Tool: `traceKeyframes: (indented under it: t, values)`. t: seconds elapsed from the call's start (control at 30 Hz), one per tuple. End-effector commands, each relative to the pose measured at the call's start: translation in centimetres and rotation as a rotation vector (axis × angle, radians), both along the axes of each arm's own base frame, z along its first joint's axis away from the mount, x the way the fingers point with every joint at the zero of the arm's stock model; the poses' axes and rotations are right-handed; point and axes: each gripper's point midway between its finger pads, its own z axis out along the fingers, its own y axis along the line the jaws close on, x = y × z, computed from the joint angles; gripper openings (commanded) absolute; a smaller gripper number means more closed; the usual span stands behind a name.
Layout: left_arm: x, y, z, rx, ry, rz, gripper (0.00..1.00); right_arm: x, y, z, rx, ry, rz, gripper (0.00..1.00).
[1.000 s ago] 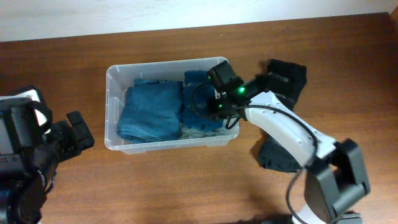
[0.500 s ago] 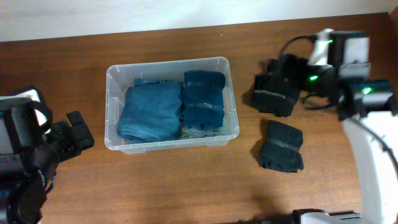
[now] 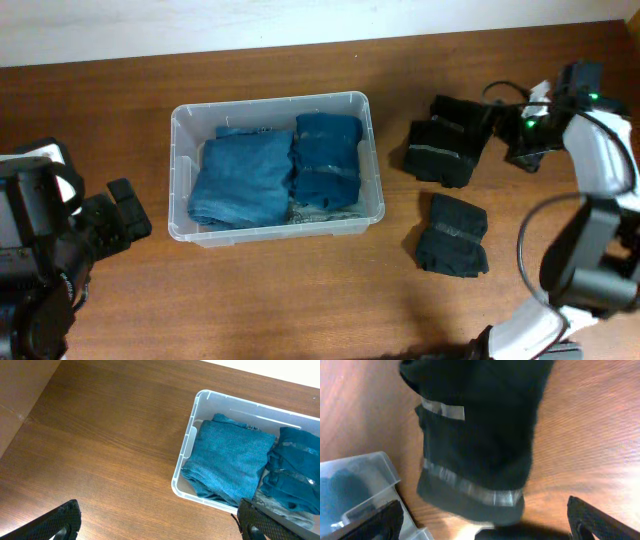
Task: Pack container
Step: 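Grasp the black taped garment with the right gripper and lift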
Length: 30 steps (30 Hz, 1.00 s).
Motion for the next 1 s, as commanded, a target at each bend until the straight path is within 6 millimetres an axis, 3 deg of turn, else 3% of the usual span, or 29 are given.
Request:
traceKeyframes:
  t: [0.0,0.1,0.27,0.43,0.5,0.67,0.83,0.87,0.97]
  values:
    - [0.0,0.0,0.1,0.003,-0.002,-0.004,1.0,0.8,1.7,-2.7,0.12,-0.005,0.063,0.97]
    - [0.0,0.0,0.1,0.003,-0.002,-0.004,1.0,1.6,2.3,-4.2,0.178,-0.012,0.077,0.96]
    - [0.0,0.0,0.1,0.002,-0.002,-0.004,1.0,1.8,3.1,-6.7,0.235,0.017,0.086,0.81]
    - [0.0,0.0,0.1,0.003,-0.002,-0.004,1.0,1.6,3.8,-7.4,0.231,0.042,0.1,0.31]
    - [0.0,0.0,0.1,0.003,-0.002,-0.004,1.0,1.4,3.9,-7.0,0.234,0.047,0.099,0.21]
    - [0.0,0.0,0.1,0.003,-0.002,-0.004,1.0,0.7,4.3,-2.2,0.216,-0.001,0.108,0.16]
    - [0.0,0.0,0.1,0.002,-0.002,-0.004,1.0,0.0,6.8,7.7,0.134,-0.215,0.182,0.15]
    - [0.0,0.0,0.1,0.002,-0.002,-0.004,1.0,-0.7,8.4,11.1,0.114,-0.3,0.226,0.15]
    - [0.0,0.0,0.1,0.003,-0.002,-0.004,1.0,-2.4,12.3,17.2,0.092,-0.454,0.312,0.13]
